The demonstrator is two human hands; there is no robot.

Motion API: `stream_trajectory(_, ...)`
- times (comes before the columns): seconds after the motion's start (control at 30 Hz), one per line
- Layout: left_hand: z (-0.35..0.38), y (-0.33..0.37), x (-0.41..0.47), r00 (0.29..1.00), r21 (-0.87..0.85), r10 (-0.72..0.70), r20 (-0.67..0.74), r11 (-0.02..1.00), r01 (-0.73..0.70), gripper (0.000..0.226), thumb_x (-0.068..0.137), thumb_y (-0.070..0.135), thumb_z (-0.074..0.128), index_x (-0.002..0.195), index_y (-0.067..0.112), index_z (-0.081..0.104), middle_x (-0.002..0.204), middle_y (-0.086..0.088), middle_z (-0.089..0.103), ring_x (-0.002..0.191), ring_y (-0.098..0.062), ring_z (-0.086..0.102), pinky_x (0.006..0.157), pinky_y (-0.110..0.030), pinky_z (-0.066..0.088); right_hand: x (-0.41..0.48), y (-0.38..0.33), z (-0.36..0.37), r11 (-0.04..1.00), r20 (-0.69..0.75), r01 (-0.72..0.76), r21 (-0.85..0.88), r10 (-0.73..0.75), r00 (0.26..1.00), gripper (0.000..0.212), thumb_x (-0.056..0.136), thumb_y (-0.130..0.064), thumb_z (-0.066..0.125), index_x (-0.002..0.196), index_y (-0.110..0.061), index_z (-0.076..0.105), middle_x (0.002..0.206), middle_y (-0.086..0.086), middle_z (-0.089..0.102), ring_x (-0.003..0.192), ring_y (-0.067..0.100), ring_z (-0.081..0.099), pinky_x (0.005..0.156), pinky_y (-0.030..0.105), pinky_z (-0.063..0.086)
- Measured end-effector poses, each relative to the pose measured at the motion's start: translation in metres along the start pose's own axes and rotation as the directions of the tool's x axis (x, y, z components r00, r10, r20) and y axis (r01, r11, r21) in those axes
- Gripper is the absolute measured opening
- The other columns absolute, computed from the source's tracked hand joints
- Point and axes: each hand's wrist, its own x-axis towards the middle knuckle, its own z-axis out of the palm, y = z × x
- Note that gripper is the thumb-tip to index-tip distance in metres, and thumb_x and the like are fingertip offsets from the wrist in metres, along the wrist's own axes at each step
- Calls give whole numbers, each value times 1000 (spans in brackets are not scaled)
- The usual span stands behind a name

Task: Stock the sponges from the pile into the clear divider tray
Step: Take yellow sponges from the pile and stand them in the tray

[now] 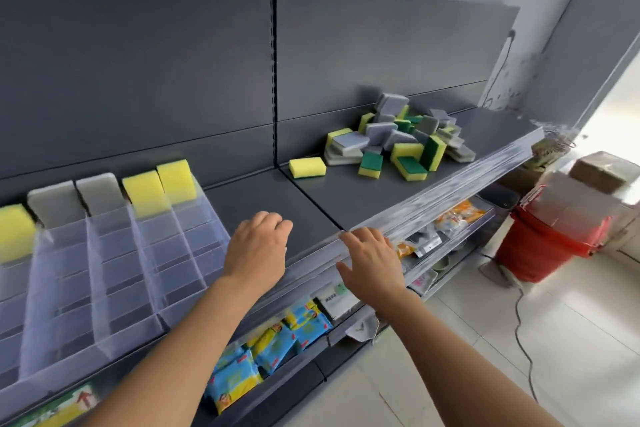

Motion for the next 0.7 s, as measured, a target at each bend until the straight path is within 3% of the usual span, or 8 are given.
stream_trajectory(0.37,64,67,120,996,-63,88,28,994,-86,23,79,16,66,102,15,63,104,-1,63,101,-23,56,80,-36,47,54,117,7,990,5,-141,-22,141,990,49,89,-41,55,134,-23,44,135,1,48,130,23,36,108,36,29)
stream_trajectory(0.7,119,101,246,992,-105,104,77,990,-95,33,88,22,57,120,16,55,121,0,55,115,-22,47,91,-35,42,152,218,14,978,18,-208,-26,208,978,47,89,-41,55,131,-21,46,131,1,49,128,23,36,105,35,30)
